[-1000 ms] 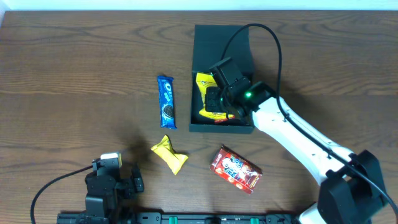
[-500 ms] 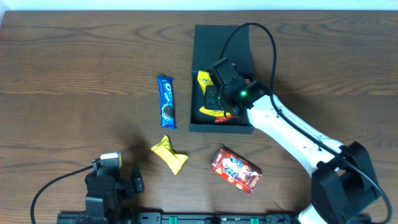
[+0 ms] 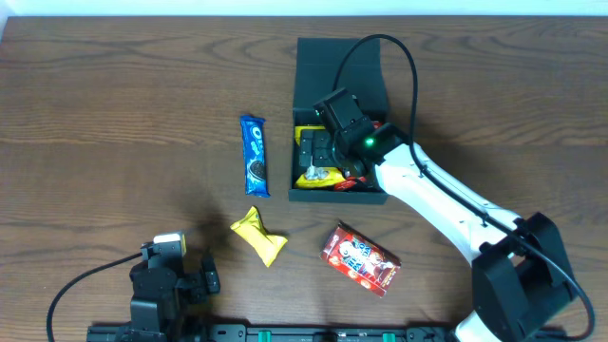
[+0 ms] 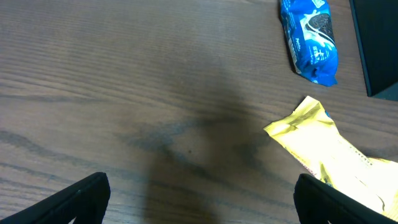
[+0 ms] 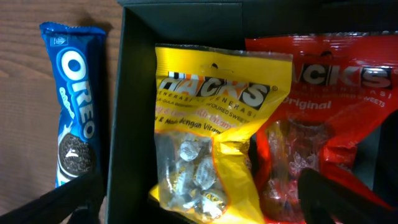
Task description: Pack container
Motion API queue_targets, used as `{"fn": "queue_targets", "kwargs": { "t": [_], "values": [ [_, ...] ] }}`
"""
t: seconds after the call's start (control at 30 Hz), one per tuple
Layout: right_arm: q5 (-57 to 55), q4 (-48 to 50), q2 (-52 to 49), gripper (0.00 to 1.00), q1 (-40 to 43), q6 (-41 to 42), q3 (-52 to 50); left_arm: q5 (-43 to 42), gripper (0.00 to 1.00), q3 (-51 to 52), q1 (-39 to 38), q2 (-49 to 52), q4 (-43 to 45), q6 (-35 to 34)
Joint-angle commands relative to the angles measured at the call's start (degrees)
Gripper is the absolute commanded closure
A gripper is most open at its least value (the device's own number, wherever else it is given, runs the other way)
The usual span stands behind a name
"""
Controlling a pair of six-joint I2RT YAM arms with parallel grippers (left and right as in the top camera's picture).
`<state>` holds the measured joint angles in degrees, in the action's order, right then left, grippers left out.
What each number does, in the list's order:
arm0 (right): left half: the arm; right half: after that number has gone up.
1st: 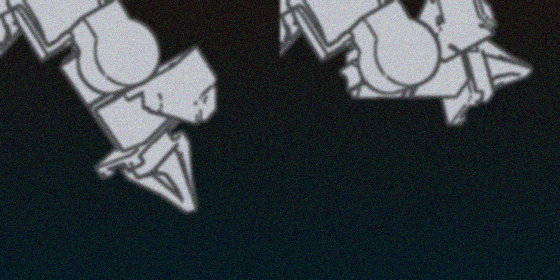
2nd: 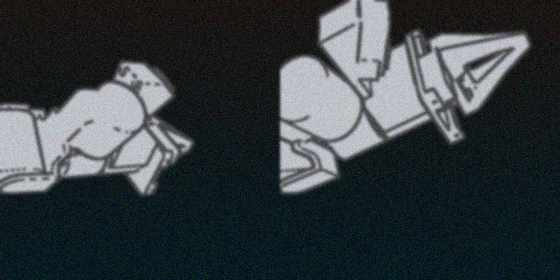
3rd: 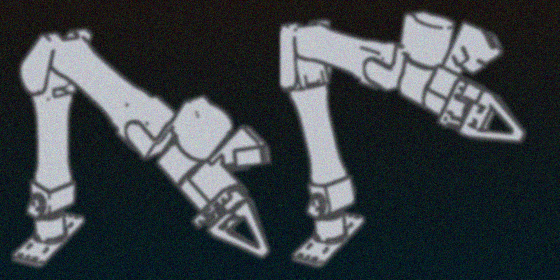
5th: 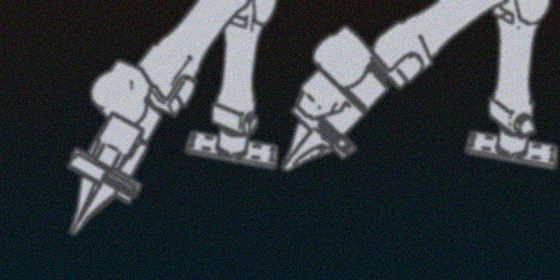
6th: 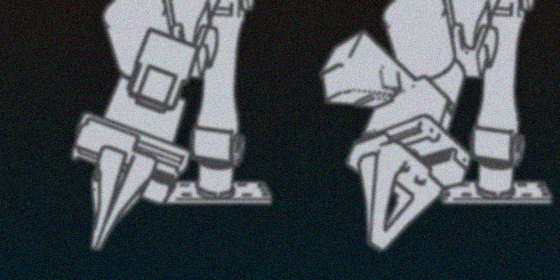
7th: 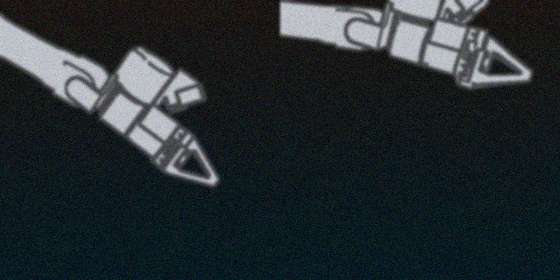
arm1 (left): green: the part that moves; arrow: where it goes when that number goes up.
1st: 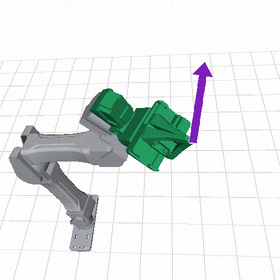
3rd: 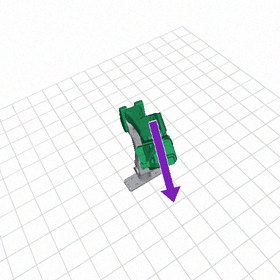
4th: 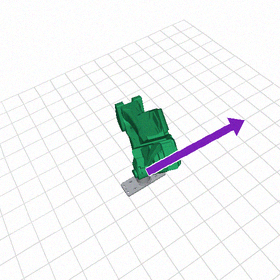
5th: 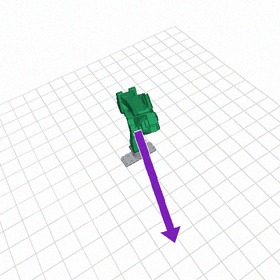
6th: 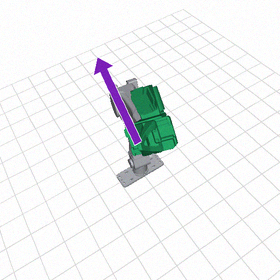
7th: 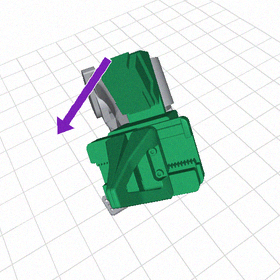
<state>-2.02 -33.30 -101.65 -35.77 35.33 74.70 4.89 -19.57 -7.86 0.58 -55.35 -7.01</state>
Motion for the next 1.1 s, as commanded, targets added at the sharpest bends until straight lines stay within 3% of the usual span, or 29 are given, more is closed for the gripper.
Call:
{"fn": "queue_targets", "kwargs": {
  "t": [0.0,0.3,0.6,0.9,1.07],
  "values": [
    [-1.20,0.24,-0.35,0.01,-0.42,-0.72,1.51,0.00,0.04,2.05,0.37,-0.33,-1.22,1.03],
    [-4.46,-7.41,2.73,0.01,-0.81,-8.87,9.77,0.00,0.05,2.05,0.37,-0.33,-1.22,1.03],
    [-10.49,-17.92,16.39,0.01,-3.34,-21.64,10.93,0.00,0.04,2.05,0.37,-0.33,-1.22,1.03],
    [-20.74,-18.75,34.60,0.01,-8.22,-25.38,-0.13,0.00,0.05,2.05,0.37,-0.33,-1.22,1.03],
    [-17.27,-18.91,42.34,0.01,-8.44,-25.31,-9.16,0.00,0.05,2.05,0.37,-0.33,-1.22,1.03]
  ]
}}
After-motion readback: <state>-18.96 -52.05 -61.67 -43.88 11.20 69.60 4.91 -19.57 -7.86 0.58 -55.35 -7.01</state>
